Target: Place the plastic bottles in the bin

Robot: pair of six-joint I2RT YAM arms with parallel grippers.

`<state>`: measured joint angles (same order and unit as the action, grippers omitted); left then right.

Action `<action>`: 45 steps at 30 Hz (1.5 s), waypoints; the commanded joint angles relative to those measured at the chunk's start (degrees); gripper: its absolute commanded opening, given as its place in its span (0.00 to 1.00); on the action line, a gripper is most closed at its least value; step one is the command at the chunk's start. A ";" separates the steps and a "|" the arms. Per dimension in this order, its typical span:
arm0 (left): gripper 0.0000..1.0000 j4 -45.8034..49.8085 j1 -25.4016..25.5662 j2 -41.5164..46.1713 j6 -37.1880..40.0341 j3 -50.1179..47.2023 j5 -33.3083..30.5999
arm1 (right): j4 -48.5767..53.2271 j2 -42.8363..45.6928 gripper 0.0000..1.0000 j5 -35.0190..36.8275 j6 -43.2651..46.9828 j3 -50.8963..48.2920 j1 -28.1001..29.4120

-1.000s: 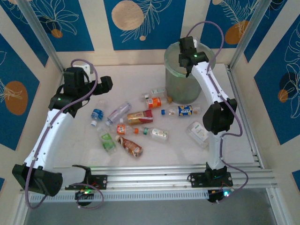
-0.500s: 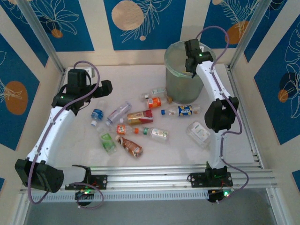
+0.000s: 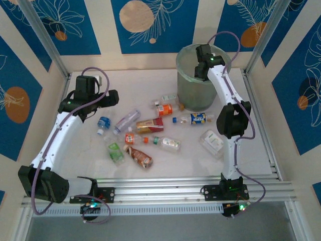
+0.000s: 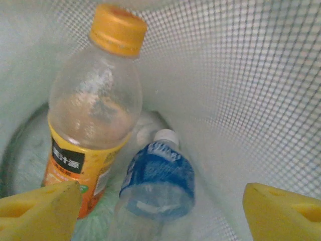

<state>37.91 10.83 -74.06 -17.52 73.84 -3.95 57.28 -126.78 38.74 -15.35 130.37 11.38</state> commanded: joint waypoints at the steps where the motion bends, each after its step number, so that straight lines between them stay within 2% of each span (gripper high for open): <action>1: 0.99 1.74 -0.87 -1.29 1.99 -0.93 -3.44 | 1.35 1.31 0.85 -1.70 0.40 3.46 0.04; 5: 0.99 2.60 -0.92 -4.14 3.73 -1.40 -4.99 | 1.60 3.12 0.86 -3.29 0.68 4.98 0.53; 14: 0.99 5.65 -1.95 -16.33 7.16 -0.26 -2.87 | -0.04 9.80 0.99 -6.84 0.27 3.86 2.16; 20: 0.90 3.92 -3.16 -21.60 7.14 -0.46 -2.38 | -2.03 13.84 0.99 -6.77 0.07 1.12 3.54; 27: 0.87 2.39 -6.81 -26.31 6.83 0.20 -0.75 | -5.87 19.28 0.99 -5.92 0.21 -4.11 5.20; 39: 0.84 0.26 -9.09 -33.83 5.24 2.65 1.79 | -11.60 25.94 0.99 -2.39 0.71 -11.80 7.86; 45: 0.73 -0.83 -9.76 -36.96 3.90 4.22 2.30 | -14.07 28.25 0.99 -1.82 0.48 -15.22 9.10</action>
<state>37.78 2.00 -109.58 -12.62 76.20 -2.83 46.09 -100.99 35.83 -14.98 116.53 19.88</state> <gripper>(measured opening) 0.741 0.993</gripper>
